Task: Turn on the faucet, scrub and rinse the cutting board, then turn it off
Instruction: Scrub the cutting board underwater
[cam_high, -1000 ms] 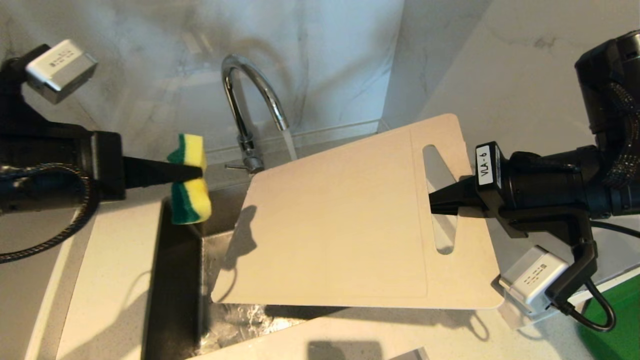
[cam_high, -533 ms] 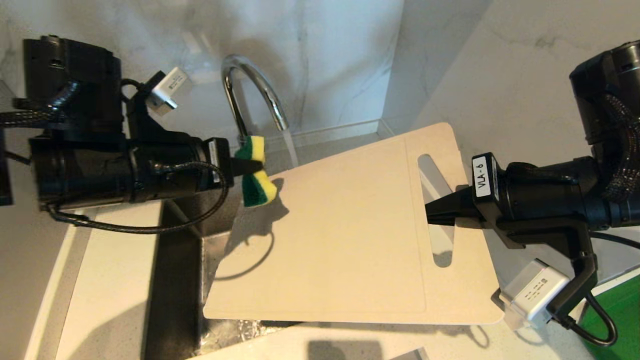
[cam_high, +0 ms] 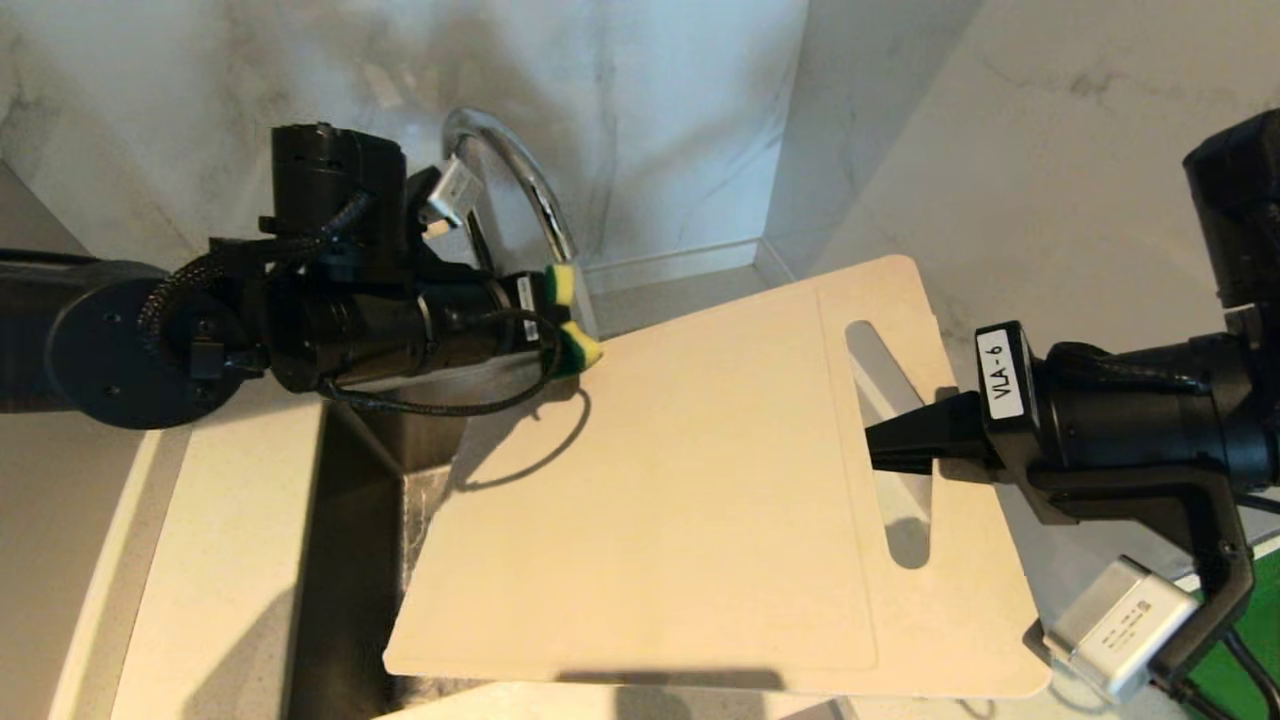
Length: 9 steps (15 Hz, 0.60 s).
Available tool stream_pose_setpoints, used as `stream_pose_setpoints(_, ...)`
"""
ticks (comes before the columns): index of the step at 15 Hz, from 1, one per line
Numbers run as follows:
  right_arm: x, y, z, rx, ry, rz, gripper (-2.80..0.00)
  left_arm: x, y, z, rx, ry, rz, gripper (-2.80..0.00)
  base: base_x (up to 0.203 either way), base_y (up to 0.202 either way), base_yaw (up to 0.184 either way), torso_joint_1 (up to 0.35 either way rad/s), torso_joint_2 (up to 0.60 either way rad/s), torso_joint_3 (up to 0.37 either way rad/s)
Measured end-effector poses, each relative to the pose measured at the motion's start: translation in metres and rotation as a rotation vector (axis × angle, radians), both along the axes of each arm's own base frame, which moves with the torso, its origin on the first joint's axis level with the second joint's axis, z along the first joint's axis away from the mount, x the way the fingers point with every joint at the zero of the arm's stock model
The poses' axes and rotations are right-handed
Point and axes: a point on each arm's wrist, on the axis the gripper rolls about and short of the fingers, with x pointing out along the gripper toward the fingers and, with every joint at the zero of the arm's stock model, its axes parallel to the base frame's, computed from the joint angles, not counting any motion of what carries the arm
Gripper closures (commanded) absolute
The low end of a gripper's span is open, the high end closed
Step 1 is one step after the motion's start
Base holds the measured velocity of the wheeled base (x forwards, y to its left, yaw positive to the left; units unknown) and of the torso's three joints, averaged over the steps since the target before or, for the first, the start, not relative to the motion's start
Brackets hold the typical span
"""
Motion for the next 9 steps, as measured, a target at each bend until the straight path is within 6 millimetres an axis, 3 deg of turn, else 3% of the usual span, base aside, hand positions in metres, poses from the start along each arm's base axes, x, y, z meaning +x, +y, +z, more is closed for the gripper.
stream_pose_setpoints(5, -0.006, -0.002, 0.004, 0.013, -0.007, -0.003, 0.00, 0.003, -0.002, -0.014, 0.036, 0.034, -0.003, 0.00, 0.000, 0.000, 0.000, 0.000, 0.00, 0.000)
stream_pose_setpoints(9, -0.008, -0.002, 0.005, 0.017, -0.016, -0.004, 0.00, 0.001, 0.018, -0.020, 0.068, 0.051, 0.027, 0.00, 0.000, 0.000, 0.000, 0.000, 0.00, 0.000)
